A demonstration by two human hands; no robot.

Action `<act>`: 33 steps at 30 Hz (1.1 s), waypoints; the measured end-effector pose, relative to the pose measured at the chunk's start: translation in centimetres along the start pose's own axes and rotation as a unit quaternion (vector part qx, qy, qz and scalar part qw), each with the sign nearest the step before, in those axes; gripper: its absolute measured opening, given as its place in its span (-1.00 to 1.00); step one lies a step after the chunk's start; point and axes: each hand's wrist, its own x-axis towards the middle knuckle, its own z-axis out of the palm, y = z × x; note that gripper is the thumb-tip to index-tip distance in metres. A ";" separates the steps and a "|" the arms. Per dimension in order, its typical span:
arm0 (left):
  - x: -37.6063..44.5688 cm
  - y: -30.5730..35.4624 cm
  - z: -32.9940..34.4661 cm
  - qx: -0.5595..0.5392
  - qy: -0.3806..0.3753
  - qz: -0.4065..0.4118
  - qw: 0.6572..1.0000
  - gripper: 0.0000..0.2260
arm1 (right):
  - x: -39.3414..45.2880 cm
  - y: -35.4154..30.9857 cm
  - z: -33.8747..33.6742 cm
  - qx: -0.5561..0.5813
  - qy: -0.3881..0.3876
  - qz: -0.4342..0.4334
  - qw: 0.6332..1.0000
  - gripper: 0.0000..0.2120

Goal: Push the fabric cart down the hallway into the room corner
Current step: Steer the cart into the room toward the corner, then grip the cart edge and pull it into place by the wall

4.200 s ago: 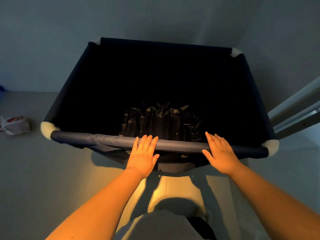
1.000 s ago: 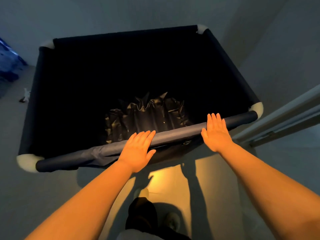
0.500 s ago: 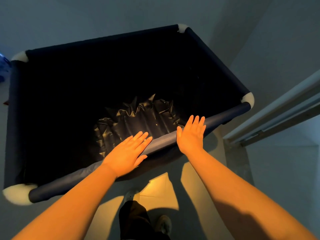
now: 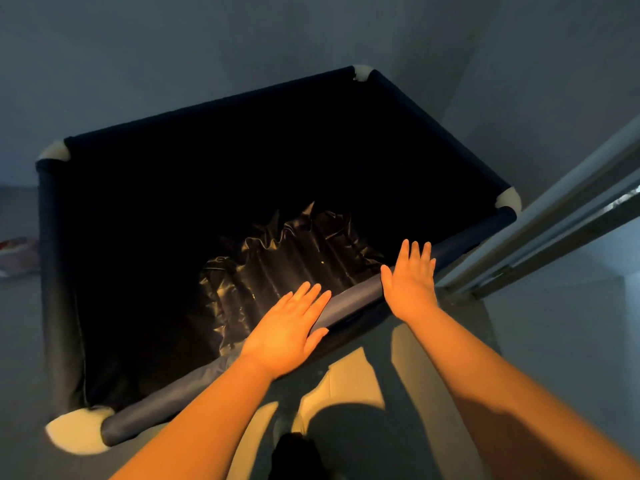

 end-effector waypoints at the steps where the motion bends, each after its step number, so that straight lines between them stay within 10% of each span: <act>1: 1.0 -0.1 0.0 -0.004 0.002 0.002 1.000 -0.47 | 0.7 0.4 -0.2 0.001 -0.004 0.007 1.000 -0.37; 21: 23.2 -3.7 -2.6 -0.018 -0.066 0.057 0.996 -0.36 | 14.5 8.5 -3.5 -0.020 0.009 0.157 0.987 -0.36; 33: 20.8 -20.2 -6.5 0.005 0.049 -0.168 0.985 -0.62 | 15.1 -6.5 -2.2 -0.006 0.040 0.003 0.999 -0.44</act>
